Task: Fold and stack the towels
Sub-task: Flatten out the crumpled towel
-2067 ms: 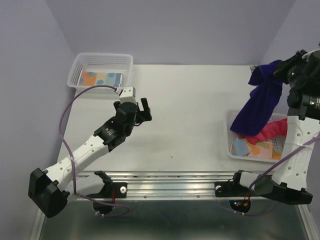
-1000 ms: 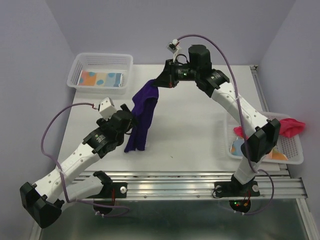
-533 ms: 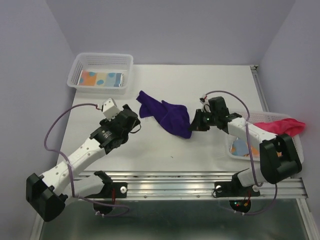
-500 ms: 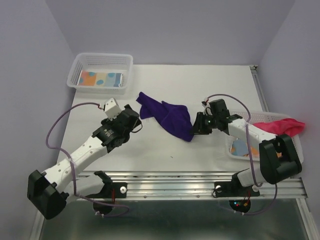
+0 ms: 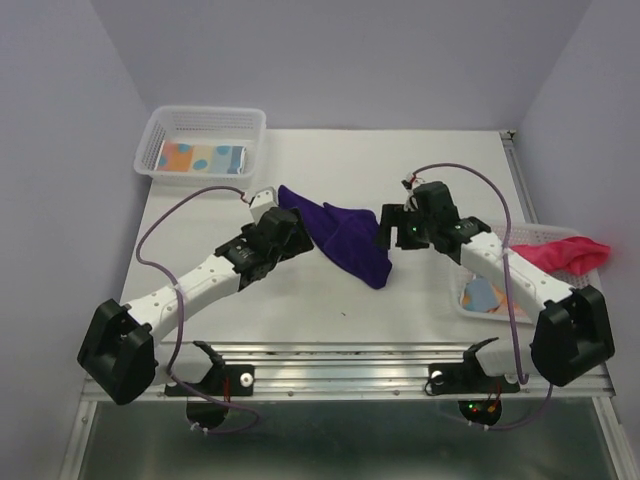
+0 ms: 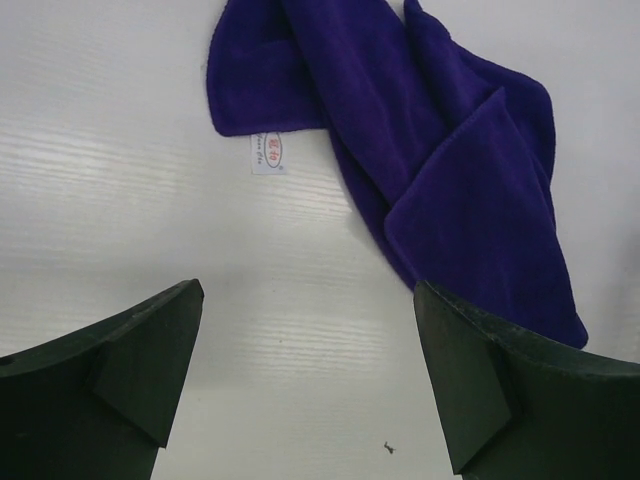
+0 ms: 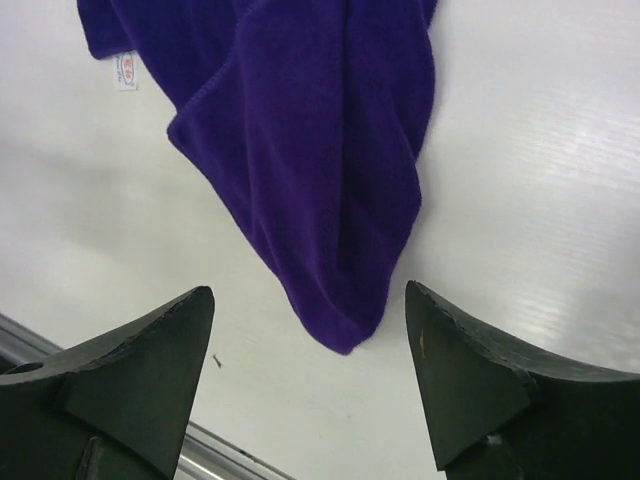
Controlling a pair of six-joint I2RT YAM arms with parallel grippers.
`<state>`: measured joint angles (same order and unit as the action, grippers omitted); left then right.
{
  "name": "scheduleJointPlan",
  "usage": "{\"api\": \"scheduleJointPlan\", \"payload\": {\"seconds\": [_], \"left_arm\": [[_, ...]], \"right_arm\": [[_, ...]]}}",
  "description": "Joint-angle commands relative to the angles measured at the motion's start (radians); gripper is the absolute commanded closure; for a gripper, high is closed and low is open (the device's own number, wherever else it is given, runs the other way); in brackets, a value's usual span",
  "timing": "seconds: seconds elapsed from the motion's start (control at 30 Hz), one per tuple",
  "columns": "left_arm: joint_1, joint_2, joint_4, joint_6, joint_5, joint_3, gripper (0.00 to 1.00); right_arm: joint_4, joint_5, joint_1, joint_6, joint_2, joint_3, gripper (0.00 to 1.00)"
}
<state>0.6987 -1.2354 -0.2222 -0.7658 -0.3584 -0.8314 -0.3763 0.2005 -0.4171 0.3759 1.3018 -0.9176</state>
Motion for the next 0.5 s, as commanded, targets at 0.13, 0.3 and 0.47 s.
{"api": "scheduleJointPlan", "payload": {"seconds": [0.13, 0.3, 0.47], "left_arm": [[-0.004, -0.151, 0.296, 0.192, 0.23, -0.014, 0.01], [-0.005, -0.323, 0.299, 0.224, 0.257, -0.109, 0.06], [-0.005, -0.439, 0.311, 0.249, 0.3, -0.181, 0.16]], "right_arm": [[-0.004, -0.351, -0.086, 0.029, 0.237, -0.332, 0.17], [-0.059, -0.443, -0.084, 0.04, 0.433, -0.481, 0.18], [-0.056, -0.451, -0.063, 0.043, 0.502, -0.507, 0.18]]}}
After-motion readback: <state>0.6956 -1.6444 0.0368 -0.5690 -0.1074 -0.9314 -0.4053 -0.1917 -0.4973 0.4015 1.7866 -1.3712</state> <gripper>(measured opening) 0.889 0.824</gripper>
